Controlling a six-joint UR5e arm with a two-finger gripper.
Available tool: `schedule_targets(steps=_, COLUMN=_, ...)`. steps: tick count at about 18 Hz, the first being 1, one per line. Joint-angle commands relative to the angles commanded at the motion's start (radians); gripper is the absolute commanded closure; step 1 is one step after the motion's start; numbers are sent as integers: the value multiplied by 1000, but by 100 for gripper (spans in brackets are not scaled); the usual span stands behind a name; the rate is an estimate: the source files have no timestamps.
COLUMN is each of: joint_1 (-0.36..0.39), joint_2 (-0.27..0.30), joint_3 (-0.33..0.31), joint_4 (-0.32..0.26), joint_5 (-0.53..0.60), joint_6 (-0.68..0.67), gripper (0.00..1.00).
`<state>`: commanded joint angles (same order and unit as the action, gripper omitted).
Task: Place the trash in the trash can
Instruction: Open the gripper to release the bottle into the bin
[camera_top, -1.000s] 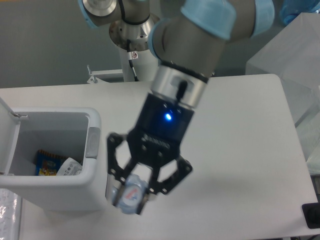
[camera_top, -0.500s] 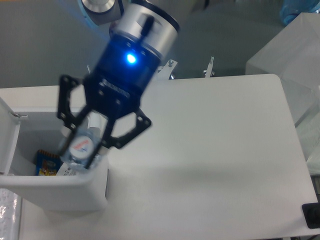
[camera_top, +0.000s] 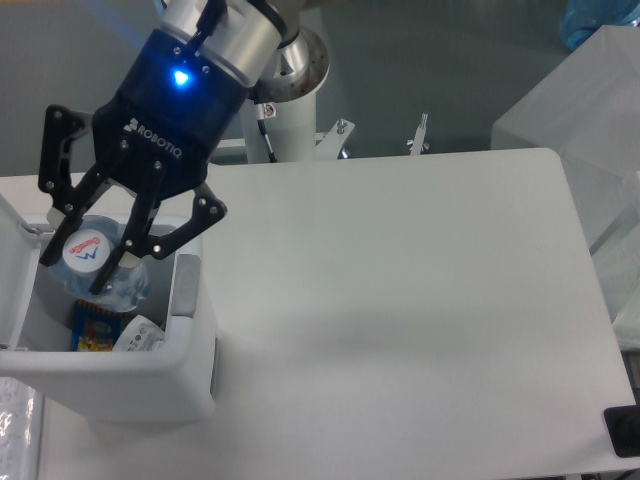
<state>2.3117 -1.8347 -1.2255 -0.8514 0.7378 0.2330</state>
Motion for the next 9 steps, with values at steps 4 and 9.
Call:
schedule_targets(steps=4, joint_1=-21, joint_2=0, joint_3=-58, joint_4=2, joint_5=8, joint_6=69, gripper=65)
schedule_targets(steps=9, joint_1=-32, joint_2=9, joint_3=-109, joint_4=3, joint_5=9, joint_6=146, gripper=5)
